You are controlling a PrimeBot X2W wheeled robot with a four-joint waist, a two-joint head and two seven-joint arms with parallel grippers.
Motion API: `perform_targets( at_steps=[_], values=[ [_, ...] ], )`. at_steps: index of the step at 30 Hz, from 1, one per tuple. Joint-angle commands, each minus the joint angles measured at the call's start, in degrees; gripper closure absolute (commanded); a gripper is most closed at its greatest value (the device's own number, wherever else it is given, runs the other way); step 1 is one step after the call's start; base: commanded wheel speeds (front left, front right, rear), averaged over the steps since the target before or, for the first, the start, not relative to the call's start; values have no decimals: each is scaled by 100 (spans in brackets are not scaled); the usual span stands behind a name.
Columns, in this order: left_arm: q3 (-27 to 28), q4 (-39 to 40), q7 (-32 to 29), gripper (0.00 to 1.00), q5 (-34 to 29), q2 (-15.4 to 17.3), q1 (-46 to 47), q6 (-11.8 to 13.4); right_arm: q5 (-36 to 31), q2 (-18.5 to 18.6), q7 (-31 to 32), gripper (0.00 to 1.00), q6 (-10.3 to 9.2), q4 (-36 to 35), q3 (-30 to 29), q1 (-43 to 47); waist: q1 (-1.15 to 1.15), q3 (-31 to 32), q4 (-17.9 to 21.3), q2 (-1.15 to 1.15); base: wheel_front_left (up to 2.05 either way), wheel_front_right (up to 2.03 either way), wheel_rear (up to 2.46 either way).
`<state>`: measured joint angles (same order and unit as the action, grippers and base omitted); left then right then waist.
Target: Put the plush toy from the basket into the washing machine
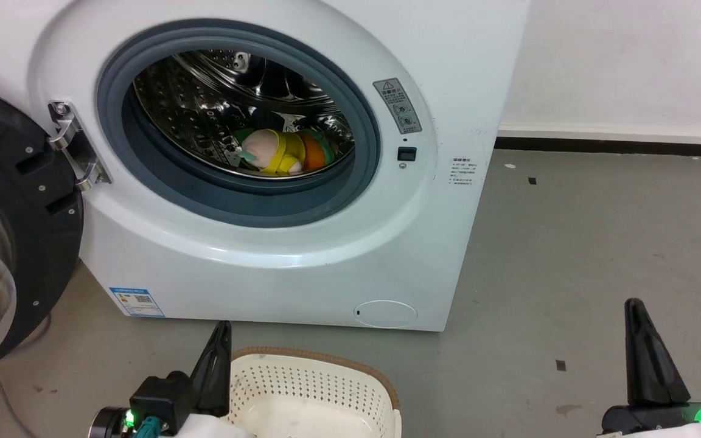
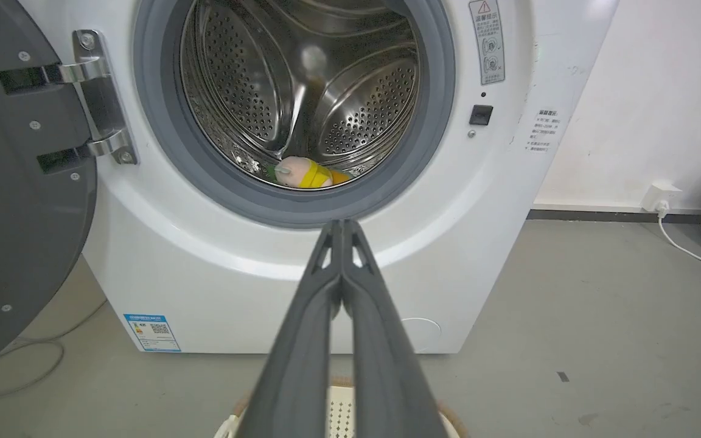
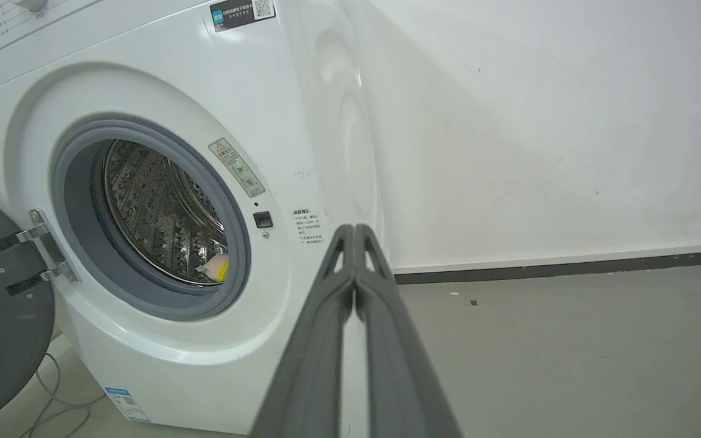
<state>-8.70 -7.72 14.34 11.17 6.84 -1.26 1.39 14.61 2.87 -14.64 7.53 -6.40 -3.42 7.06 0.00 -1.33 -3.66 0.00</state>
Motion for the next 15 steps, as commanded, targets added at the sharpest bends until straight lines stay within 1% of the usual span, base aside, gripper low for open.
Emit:
perform_targets(
  at_steps=[1, 15],
  values=[
    [25, 30, -31, 100, -49, -15, 5, -6, -56, 0, 53, 100, 0, 24, 11, -29, 0, 1, 6, 0, 0, 0, 0],
    [123, 116, -195, 100, -173, -59, 19, -21, -220, 0, 218, 100, -1, 96, 50, -108, 0, 16, 48, 0, 0, 0, 0]
  ],
)
